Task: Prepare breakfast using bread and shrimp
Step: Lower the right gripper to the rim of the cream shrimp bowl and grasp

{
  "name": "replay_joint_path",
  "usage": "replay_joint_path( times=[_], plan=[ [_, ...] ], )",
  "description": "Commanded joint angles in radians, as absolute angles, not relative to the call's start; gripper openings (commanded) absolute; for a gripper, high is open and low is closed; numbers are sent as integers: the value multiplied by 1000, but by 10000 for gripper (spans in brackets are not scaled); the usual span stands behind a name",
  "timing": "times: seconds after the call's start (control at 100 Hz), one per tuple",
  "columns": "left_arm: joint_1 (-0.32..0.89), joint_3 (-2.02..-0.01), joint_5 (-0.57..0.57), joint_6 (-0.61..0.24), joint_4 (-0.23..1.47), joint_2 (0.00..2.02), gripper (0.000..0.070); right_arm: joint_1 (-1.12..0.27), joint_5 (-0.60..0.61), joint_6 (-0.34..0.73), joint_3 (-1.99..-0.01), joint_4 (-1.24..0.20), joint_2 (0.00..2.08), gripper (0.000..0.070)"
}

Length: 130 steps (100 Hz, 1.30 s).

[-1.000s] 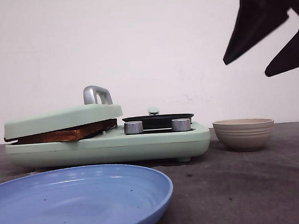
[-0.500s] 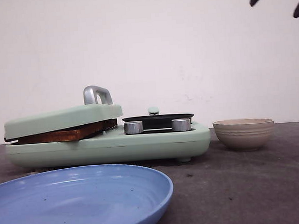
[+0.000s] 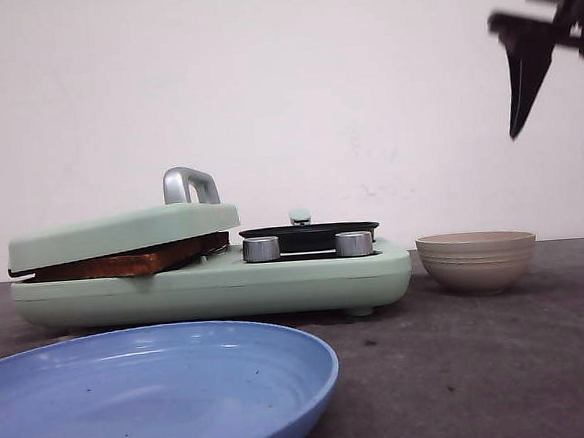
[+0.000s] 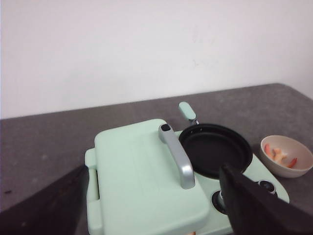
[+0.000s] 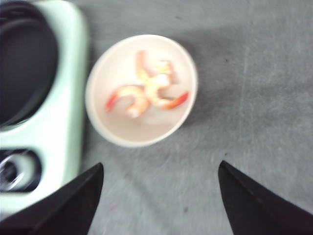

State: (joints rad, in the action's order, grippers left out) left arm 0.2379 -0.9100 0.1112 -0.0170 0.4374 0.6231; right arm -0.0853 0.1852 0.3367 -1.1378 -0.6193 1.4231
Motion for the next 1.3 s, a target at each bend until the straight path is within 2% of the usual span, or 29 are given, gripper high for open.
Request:
replay_joint_path(
  times=[0.0,0.15,0.25,0.7,0.83,0.98,1.07,1.29],
  plan=[
    [240,-909,117,-20,426,603,468,-75,201,320,-1176,-599,1486,451],
    [240,-895,117,-19,437,554,468,-47,210,306,-1215,-548,1608,448],
    [240,-895,117,-19,466,543,468,-36,213,303,-1240,-520,1682,403],
    [240,-894,117,-12,525,541,468,-23,237,269,-1364,-456,1905,400],
    [240,-894,116,-12,532,541,468,-23,237,265,-1365,-438,1932,324],
    [240,-894,116,-12,532,541,468,-23,233,255,-1365,-415,1943,310],
    [240,-894,116,-12,532,541,468,-23,233,254,-1365,-405,1943,247],
    [240,-894,116,-12,532,541,468,-23,233,252,-1365,-405,1943,246]
  ],
)
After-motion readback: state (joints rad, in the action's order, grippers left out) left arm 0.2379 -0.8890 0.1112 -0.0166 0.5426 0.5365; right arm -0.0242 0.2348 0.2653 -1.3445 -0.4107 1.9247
